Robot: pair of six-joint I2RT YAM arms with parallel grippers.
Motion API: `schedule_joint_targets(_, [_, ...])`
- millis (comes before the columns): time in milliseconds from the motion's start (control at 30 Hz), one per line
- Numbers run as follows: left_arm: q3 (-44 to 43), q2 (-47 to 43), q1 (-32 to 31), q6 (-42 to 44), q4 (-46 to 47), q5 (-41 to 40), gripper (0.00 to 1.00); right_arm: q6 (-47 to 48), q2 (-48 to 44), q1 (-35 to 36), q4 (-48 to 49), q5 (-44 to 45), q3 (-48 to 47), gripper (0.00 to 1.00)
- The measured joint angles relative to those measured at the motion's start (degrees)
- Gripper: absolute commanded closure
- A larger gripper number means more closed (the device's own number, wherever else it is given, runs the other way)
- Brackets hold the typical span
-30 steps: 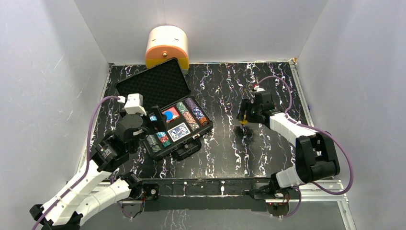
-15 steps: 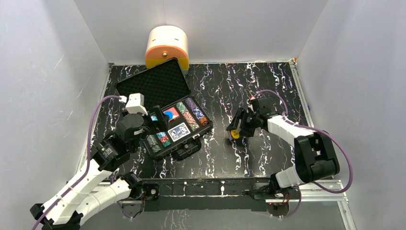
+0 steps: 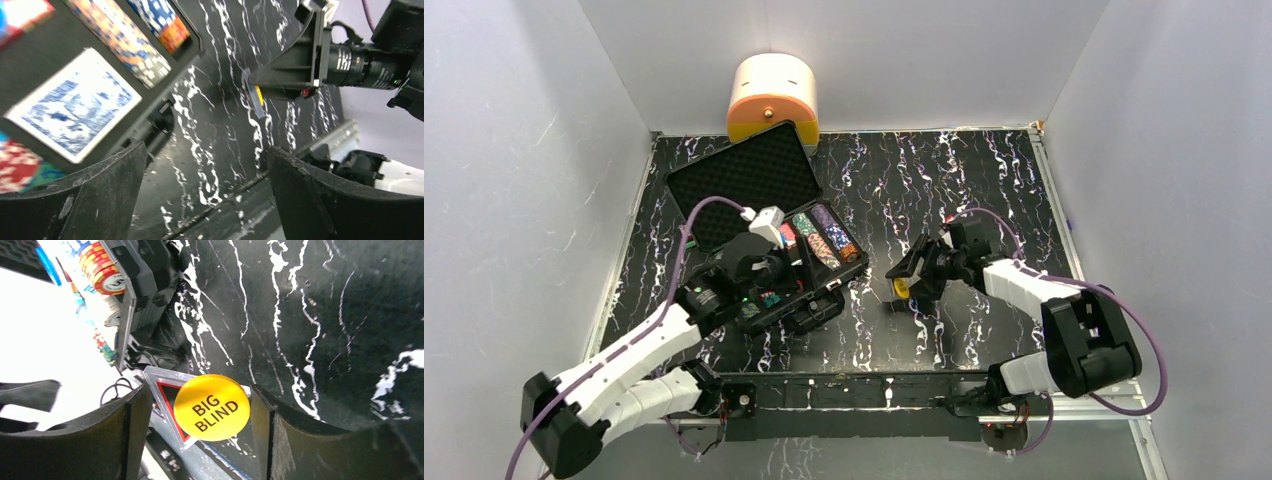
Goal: Pack up texas hold em set
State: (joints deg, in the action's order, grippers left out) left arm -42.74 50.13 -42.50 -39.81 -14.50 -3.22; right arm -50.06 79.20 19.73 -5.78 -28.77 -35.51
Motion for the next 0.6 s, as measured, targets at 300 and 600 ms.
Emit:
schedule_joint_targets(300, [2.60, 14.69, -8.44, -10.91, 13.03, 5.60, 0.14, -14.73, -7.65, 3.10, 4.33, 3.74, 7.41, 0.37])
schedule_joint_targets(600, [-0.28, 29.22, -12.92, -14.69, 18.75, 5.14, 0.21, -24.94, -11.02, 4.07, 2.80, 6.88, 11.19, 0.38])
